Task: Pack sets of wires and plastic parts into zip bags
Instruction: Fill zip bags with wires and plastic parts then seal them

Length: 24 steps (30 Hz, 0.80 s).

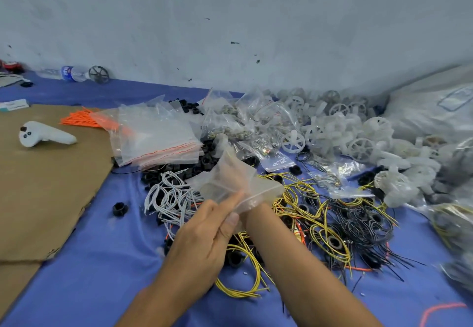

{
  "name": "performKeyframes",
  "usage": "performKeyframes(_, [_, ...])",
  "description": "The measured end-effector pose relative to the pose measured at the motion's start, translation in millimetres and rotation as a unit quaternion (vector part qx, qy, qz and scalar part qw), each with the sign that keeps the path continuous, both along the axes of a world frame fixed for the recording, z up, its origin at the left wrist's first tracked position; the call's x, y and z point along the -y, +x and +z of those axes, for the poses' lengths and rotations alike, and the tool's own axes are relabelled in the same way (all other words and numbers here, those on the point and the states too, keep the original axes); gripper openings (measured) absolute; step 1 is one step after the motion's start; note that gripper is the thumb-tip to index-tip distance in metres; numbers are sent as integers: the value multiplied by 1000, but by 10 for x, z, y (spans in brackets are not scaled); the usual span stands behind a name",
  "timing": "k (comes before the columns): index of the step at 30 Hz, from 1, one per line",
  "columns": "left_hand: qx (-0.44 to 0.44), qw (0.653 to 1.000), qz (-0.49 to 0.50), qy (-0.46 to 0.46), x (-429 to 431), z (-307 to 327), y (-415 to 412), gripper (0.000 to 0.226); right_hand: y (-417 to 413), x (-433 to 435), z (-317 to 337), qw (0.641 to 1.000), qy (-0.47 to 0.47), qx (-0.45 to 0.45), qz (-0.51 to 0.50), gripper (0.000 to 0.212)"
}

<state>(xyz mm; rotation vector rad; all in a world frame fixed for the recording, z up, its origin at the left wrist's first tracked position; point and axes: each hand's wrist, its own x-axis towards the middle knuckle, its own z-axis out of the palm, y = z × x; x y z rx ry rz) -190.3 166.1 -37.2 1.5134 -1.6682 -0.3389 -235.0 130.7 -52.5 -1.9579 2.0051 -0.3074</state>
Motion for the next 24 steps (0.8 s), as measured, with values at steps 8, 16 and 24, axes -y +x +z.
performKeyframes(8, [-50,998,38,-18,64,20,-71,40,-1106,165,581,756,189,598,184,25])
performKeyframes(16, [-90,995,35,15,25,77,-137,45,-2562,516,143,991,-134,8,24,16])
performKeyframes(24, [-76,997,25,10,-12,63,-186,41,-2746,730,-96,991,-107,-81,16,21])
